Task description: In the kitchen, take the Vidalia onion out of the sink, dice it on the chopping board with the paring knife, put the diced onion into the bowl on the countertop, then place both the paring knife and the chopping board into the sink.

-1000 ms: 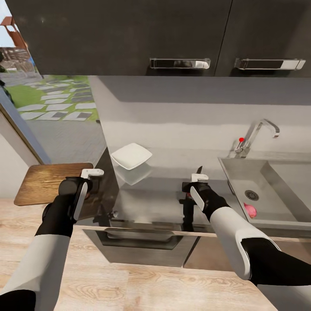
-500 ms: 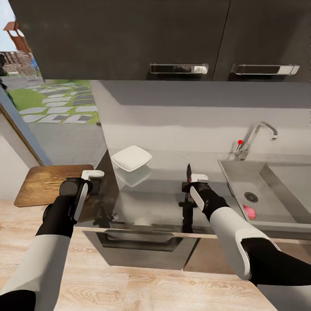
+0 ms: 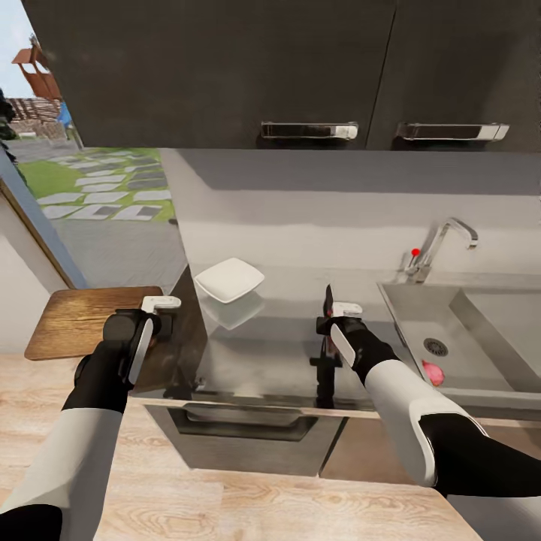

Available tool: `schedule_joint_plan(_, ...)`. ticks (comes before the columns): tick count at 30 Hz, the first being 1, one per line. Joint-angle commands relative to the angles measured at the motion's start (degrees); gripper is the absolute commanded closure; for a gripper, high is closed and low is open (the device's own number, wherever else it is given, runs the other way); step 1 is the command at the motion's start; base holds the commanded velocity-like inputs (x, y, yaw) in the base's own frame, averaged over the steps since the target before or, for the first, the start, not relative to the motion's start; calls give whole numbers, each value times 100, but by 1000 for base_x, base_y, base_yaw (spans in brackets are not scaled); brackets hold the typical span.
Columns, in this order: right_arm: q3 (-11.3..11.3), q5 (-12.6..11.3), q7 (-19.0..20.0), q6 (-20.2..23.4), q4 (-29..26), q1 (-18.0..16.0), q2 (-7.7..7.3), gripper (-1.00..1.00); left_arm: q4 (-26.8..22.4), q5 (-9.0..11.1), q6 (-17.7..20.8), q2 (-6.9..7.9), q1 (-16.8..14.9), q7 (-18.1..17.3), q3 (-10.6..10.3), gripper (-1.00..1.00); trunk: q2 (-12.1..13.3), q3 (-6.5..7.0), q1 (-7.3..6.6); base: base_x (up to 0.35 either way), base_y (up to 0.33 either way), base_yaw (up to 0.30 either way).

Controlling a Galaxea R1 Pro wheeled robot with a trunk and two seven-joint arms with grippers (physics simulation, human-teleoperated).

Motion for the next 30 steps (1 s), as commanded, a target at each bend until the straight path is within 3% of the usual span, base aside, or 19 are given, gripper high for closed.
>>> schedule_joint_plan(1, 8, -61, -40, 20, -8, -4, 1, 100, -5, -47, 26, 1, -5, -16, -2, 100, -11, -2, 4, 0, 0, 0)
schedule_joint_plan(7, 9, -61, -40, 20, -6, -4, 10, 100, 45, -52, 26, 1, -5, -16, -2, 100, -11, 52, 4, -23, 0, 0)
schedule_joint_plan(12, 9, -61, -40, 20, -6, -4, 18, 100, 66, -55, 25, 1, -5, -16, -2, 100, -11, 98, 4, -277, -45, 0)
schedule_joint_plan(22, 12, -61, -40, 20, -6, -4, 35, 100, 60, -55, 25, -6, -5, -16, -2, 100, -11, 188, 4, -226, -224, 0)
schedule_joint_plan(30, 18, -61, -40, 20, -6, -4, 45, 100, 57, -64, 16, -8, -5, -16, -39, 100, -11, 260, 4, -19, -272, 0)
